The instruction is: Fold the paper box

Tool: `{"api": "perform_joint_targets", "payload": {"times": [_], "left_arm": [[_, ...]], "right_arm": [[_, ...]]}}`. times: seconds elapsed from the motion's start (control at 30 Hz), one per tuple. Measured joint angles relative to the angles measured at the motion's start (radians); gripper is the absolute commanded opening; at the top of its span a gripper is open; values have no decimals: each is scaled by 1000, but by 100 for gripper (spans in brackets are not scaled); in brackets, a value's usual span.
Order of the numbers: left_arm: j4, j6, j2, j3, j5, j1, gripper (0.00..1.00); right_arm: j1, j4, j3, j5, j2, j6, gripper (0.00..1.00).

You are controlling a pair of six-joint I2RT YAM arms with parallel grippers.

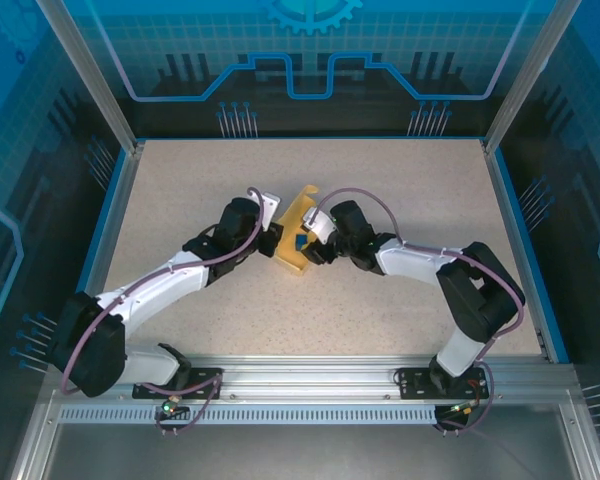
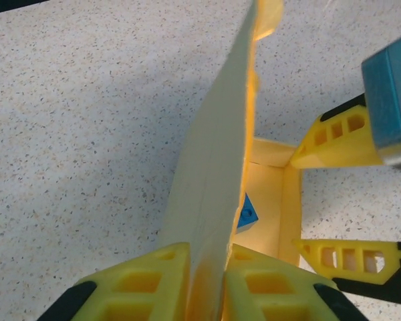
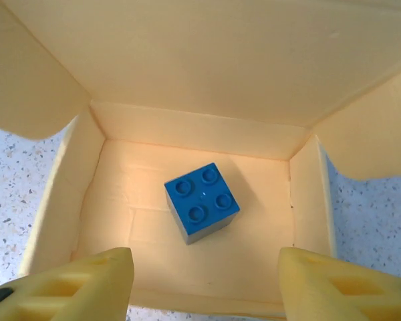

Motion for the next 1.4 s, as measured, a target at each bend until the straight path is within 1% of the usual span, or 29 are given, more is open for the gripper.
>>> {"api": "perform_joint_targets", "payload": {"times": [0.13,0.37,0.5,0.6,0.87,1.03,1.17,1.4], "left_arm": [[-6,4,6,7,40,11,9],[-42,12,6,33,74,23,7],[-48,11,6,35,78,27,7],[-48,11,6,35,78,27,7],[-48,11,6,35,78,27,7],[-48,10,6,35,78,27,7],[-48,8,6,35,78,27,7],[-48,8,5,35,78,27,7]], "right_arm": [[0,-13,63,-4,45,-27,61],[-3,-71,150,-38,135,-33,62],[-3,-128,201,-40,167,11,63],[-2,-172,225,-1,168,67,64],[35,-331,319,169,193,251,66],[80,-383,323,219,208,375,62],[90,-398,323,245,220,448,58],[90,-398,323,267,250,507,48]]}}
